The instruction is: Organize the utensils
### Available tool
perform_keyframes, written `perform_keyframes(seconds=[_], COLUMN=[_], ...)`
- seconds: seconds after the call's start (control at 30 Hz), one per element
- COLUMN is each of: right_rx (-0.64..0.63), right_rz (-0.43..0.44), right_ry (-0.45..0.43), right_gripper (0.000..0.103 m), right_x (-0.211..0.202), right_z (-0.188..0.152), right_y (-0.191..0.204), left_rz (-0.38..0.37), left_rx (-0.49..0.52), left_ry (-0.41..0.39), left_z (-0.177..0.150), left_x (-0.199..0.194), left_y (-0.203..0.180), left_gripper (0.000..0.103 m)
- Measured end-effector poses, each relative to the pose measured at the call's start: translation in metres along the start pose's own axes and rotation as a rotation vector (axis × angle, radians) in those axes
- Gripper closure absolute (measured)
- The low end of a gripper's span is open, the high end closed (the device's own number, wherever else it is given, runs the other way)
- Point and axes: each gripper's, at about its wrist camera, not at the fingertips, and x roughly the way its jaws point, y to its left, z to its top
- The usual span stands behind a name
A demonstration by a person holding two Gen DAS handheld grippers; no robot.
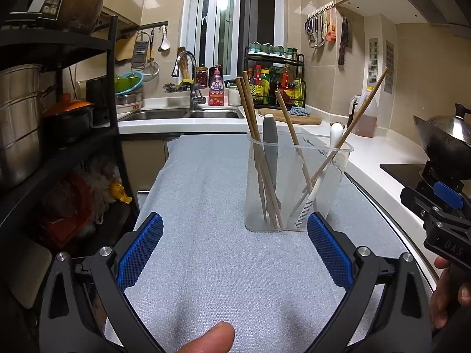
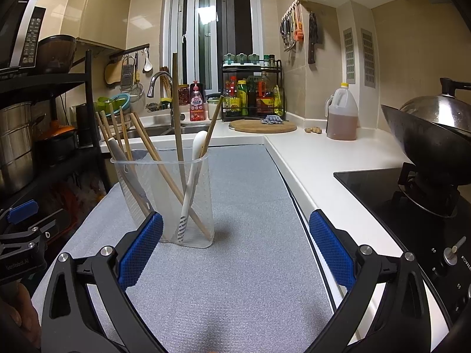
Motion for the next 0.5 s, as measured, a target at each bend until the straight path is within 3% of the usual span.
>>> perform_keyframes(seconds=[0.5], right_rx=[-0.006], right_rz=[0.004], right_ry=[0.001], right_gripper=[0.005], right_x=[-0.0009], right_z=[-0.0022], right_y=[0.0035], left_rz=[-0.001], left_rx=[0.025], left_ry=[0.001], left_z=[-0.0036], left_x=[-0.004], left_y=[-0.0064], left_gripper=[0.008])
